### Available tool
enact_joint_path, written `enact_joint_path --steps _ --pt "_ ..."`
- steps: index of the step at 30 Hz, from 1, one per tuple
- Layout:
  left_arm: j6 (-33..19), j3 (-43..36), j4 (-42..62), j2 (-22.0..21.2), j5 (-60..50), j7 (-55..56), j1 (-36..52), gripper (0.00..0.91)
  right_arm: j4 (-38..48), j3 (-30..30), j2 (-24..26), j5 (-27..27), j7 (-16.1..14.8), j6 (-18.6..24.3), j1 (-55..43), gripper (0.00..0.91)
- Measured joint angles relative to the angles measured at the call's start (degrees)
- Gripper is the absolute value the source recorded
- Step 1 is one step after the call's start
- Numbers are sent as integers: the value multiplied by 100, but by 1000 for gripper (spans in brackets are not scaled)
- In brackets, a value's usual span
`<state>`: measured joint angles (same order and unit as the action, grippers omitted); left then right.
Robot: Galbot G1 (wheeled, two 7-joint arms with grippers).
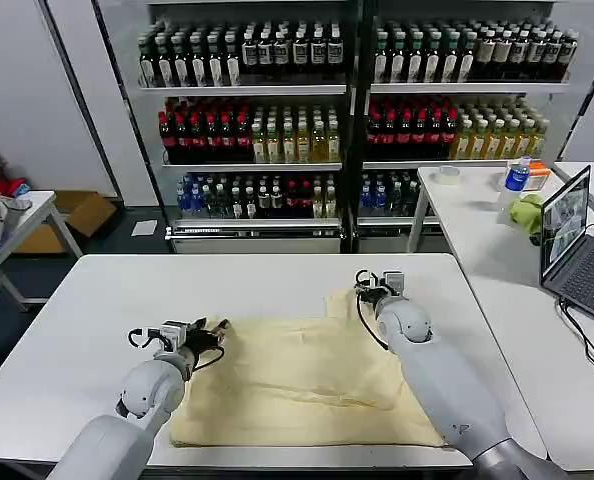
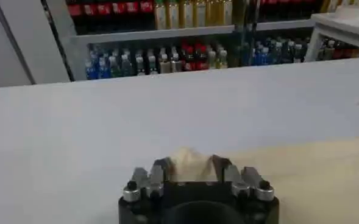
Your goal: Fold and organize the clothes.
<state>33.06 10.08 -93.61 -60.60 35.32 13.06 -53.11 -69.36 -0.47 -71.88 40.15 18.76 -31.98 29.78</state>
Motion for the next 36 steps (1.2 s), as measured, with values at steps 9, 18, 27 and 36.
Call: enact_joint_path --steps 9,18,27,36 --pt "1 45 -39 35 95 0 -23 40 -84 41 29 -14 -32 133 82 0" --pt "0 166 -205 121 232 -14 -66 40 -468 146 137 -78 -28 340 225 0" --pt "-2 310 -495 216 287 -27 -193 40 -1187 360 369 -94 10 350 550 0" --pt "-2 536 -909 356 366 -69 -467 30 -2224 695 733 -100 21 274 1128 0"
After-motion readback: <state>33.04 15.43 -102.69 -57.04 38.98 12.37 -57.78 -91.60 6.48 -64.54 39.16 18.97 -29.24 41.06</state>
